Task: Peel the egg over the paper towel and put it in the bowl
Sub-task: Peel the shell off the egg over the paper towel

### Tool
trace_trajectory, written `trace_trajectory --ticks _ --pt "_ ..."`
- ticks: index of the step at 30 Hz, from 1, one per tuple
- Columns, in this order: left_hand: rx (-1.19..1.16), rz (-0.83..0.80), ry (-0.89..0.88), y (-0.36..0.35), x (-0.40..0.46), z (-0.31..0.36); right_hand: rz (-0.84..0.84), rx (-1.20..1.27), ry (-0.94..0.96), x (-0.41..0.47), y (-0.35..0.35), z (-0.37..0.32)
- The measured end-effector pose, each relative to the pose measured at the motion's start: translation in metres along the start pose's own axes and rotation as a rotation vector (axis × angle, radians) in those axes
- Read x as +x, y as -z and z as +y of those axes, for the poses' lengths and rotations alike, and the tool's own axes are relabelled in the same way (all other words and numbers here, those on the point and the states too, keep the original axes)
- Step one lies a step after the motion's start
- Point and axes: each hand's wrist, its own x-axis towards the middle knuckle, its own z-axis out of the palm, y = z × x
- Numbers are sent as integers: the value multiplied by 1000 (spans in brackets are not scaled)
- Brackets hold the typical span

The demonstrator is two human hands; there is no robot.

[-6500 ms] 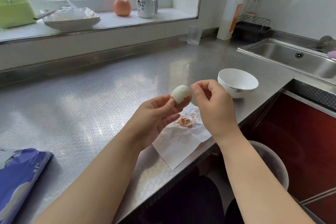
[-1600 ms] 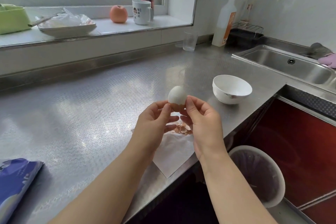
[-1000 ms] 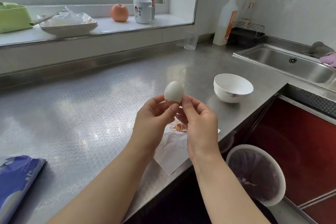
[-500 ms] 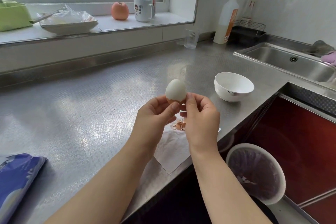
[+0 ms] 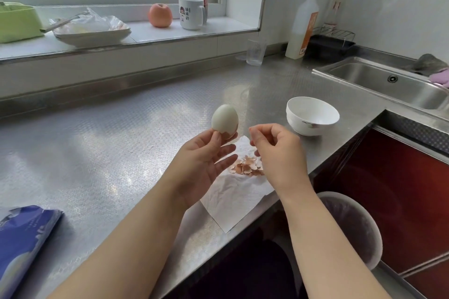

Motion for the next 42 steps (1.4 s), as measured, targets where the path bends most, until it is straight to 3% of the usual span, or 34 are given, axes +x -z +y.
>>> trace_trajectory --ticks 7,11,15,24,33,42 --pt "79 63 -50 2 2 -3 -118 -354 107 -5 8 4" --pt "87 68 -63 1 2 -3 -241 -319 134 -5 8 3" --pt "69 72 -62 1 2 -3 -104 -214 178 -5 7 1" --pt "88 54 -83 -3 2 -7 -68 97 115 -5 -14 -5" --pt "112 72 -102 -3 4 -15 152 59 211 -13 -33 3" --pt "82 48 -74 -2 5 -13 288 -192 330 -10 -32 7"
